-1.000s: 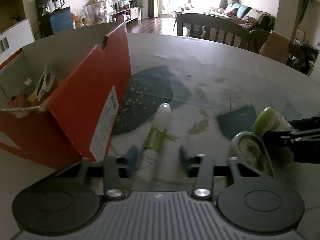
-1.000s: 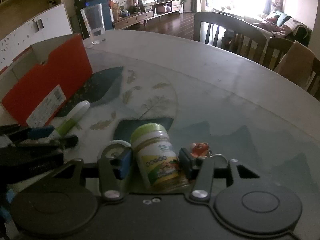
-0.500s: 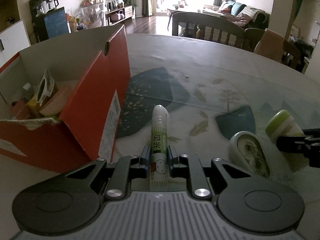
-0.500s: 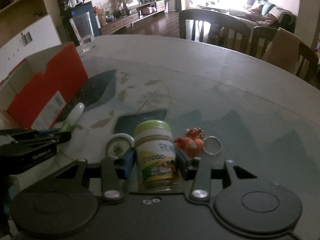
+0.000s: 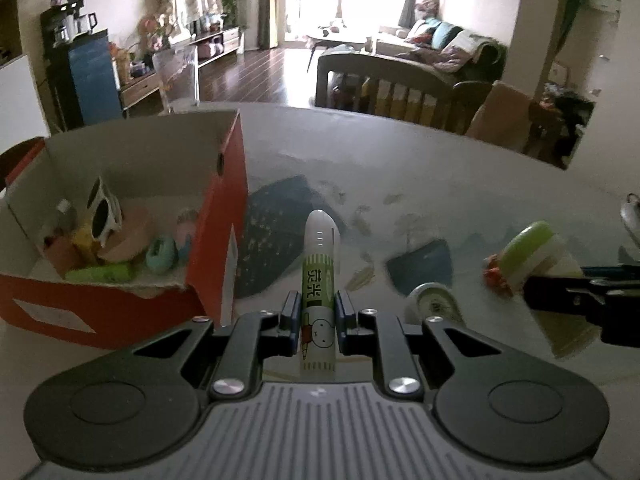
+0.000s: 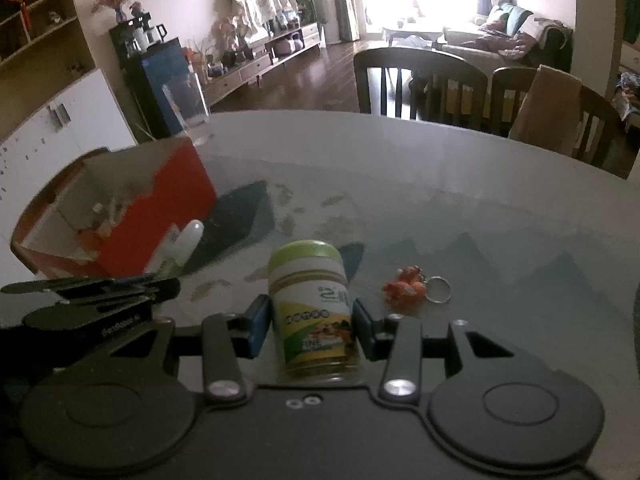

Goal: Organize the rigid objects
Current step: 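Carry the glue stick and green-lidded jar over the box with both tools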

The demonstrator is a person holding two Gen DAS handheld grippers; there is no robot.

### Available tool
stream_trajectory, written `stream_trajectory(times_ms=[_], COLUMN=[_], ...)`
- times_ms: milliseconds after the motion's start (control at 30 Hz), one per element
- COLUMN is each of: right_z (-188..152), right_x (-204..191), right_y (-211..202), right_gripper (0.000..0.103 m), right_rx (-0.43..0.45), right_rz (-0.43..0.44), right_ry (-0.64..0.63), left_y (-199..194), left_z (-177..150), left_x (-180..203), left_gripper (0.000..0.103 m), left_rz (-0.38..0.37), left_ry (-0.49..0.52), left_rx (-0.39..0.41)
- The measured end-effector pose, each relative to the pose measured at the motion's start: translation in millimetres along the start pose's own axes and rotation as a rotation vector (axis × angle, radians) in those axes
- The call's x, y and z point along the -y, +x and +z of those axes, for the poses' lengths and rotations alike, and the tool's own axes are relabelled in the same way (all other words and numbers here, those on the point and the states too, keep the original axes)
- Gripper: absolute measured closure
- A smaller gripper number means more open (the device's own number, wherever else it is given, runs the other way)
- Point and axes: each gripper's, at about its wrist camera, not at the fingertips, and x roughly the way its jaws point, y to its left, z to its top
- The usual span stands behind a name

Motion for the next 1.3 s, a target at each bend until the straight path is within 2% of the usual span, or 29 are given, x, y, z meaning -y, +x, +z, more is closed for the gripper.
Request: stream_trajectory(times_ms=[300, 667, 1000, 1300], right_z=[7.1, 19.7, 37.8, 59.6], right_x=[-41.1, -107.7, -175.1, -220.6], right_y=[-30.0, -43.5, -31.8, 0.3], right_gripper=[0.059, 0.059, 0.06, 0.06], right_rx=[0.024, 0.056, 0.077, 0.065], right_rz=[-0.004, 0.015, 0.044, 0.058], right_ry=[0.005, -0.004, -0.04, -0.067], left_y=[-43.5, -80.4, -101.2, -96.8], left_z=[15.4, 31.9, 48.5, 61.0], left_x=[-25.9, -77.2, -138.6, -187.7], left_gripper=[0.086, 0.086, 0.086, 0.086], left_rz=[-0.032, -0.052, -0.059, -0.035], left_ry=[-0.002, 0.013, 0.014, 0.005], left_rx=[0.013, 0.027, 0.07, 0.07])
